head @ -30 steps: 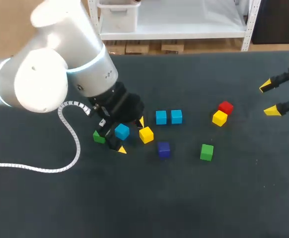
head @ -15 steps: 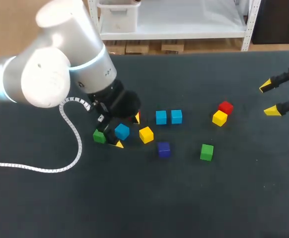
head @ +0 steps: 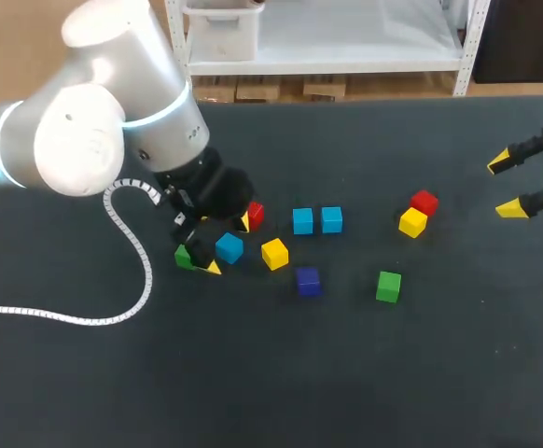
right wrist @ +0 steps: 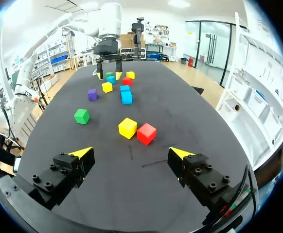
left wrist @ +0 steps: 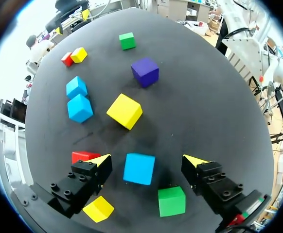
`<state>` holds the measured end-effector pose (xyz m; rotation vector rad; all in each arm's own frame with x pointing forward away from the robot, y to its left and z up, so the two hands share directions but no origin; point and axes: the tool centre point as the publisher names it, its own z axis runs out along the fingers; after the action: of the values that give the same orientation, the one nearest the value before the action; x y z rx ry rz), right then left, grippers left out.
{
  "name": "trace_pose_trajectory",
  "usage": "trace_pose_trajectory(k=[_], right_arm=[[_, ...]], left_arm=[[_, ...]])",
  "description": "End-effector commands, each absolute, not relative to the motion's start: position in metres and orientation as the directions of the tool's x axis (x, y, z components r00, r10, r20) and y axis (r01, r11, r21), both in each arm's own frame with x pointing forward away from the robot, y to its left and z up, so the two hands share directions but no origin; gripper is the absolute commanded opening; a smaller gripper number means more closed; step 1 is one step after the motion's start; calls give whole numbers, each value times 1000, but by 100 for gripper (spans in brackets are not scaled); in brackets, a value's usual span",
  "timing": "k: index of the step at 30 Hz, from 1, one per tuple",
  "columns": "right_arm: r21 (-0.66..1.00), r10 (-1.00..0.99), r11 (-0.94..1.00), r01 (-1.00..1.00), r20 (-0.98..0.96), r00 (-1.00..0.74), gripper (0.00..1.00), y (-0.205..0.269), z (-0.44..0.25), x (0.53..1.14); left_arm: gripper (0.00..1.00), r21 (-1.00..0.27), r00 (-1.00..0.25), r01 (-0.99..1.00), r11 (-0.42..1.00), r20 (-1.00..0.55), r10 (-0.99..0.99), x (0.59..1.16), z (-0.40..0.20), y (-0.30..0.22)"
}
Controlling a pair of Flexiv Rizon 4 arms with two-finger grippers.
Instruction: Place the blue cubes, place green cubes on the blue cubes, place the yellow cubes on the green cubes, then place the red cubes on the yellow cubes, and place purple cube on the red cubes.
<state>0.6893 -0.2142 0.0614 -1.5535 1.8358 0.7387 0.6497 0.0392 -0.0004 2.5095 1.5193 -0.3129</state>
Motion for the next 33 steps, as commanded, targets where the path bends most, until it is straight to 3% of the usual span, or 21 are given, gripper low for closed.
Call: trace_pose_trajectory(k=[1, 2, 5, 8, 12, 26, 30, 33], right_arm=[[26, -643, 153, -988, -757, -119, 100, -214, 61, 690], [26, -643, 153, -988, -757, -119, 100, -214, 61, 690], [26, -643, 153, -988, -757, -119, 100, -214, 61, 690], [26, -643, 153, -988, -757, -119, 100, -214, 61, 690], [26, -643, 153, -988, -757, -119, 100, -214, 61, 690], [26, -643, 153, -988, -757, -119, 100, -214, 61, 690], [26, -643, 153, -988, -757, -119, 100, -214, 61, 690], [26, -643, 153, -988, -757, -119, 100, -214, 61, 690]], left_arm=[[89, 50, 452, 888, -457, -274, 849, 656, -1, 41], [93, 50, 452, 888, -457, -273, 849, 657, -1, 41], [94, 53, 457, 886, -461, -274, 846, 657, -1, 42], [81, 57, 471, 878, -474, -273, 839, 658, -1, 41], [73, 61, 498, 863, -501, -270, 824, 660, -2, 41], [67, 61, 549, 830, -554, -258, 795, 667, -3, 42], [50, 57, 544, 833, -550, -263, 797, 666, -3, 41], [48, 52, 547, 830, -555, -266, 794, 665, -4, 40]])
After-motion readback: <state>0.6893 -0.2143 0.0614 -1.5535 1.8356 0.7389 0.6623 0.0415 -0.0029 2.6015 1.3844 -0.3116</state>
